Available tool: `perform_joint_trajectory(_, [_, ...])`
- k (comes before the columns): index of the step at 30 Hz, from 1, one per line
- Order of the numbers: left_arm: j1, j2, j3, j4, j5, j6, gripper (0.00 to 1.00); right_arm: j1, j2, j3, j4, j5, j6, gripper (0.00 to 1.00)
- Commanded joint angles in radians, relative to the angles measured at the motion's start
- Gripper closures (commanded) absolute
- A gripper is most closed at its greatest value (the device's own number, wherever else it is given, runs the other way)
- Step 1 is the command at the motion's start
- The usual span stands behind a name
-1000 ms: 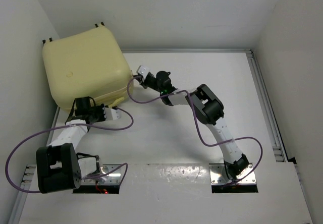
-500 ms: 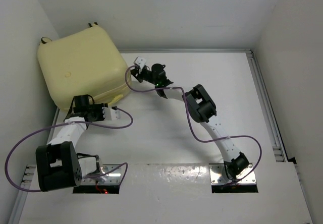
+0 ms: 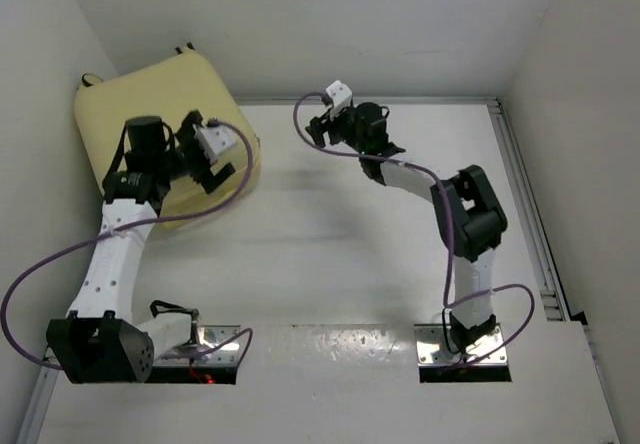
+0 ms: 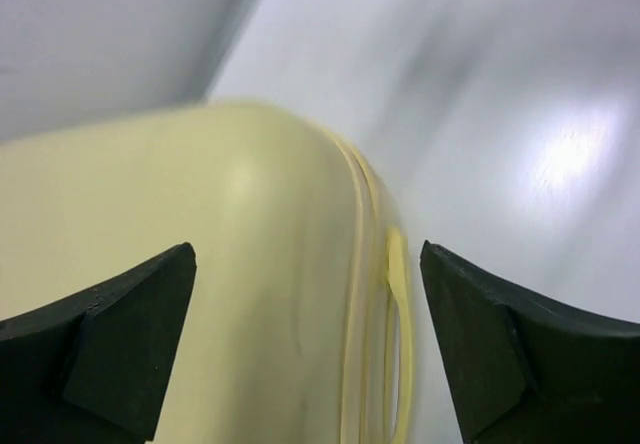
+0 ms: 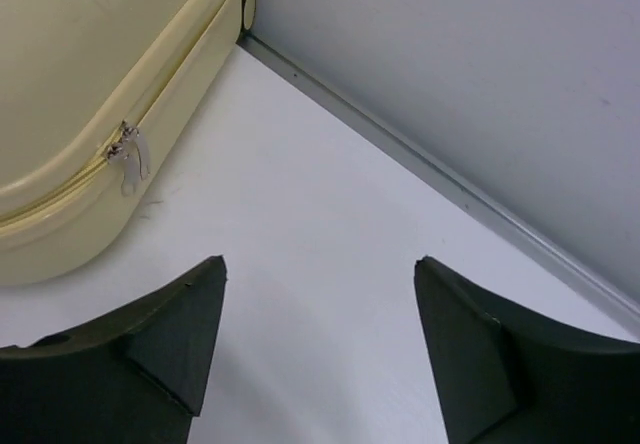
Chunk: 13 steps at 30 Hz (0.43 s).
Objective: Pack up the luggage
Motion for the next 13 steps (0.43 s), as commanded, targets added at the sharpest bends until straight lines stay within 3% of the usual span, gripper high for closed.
perform_joint_trajectory(1, [-0.062,0.072,0.176,0.081,-0.069,-0.504,0.00,-0.050,-0.163,0.000,-0.270,0.048,0.121,0.23])
perform_joint_trajectory(3, [-0.088,0.234,0.338,0.000,-0.117,-0.613,0.00,-0.093,-0.230,0.033,-0.483,0.018,0.180,0.14])
perform_joint_trajectory(5, [-0.088,0.336,0.481,-0.056,-0.100,-0.727,0.00,-0.141,-0.276,0.052,-0.593,-0.027,0.204,0.03])
perform_joint_trajectory(8, [-0.098,0.437,0.517,-0.044,-0.091,-0.791,0.00,-0.214,-0.351,0.072,-0.731,-0.042,0.242,0.01])
perform_joint_trajectory(13, [-0.130,0.488,0.486,0.087,-0.180,-0.825,0.00,-0.282,-0.457,0.060,-0.802,0.002,0.198,0.01])
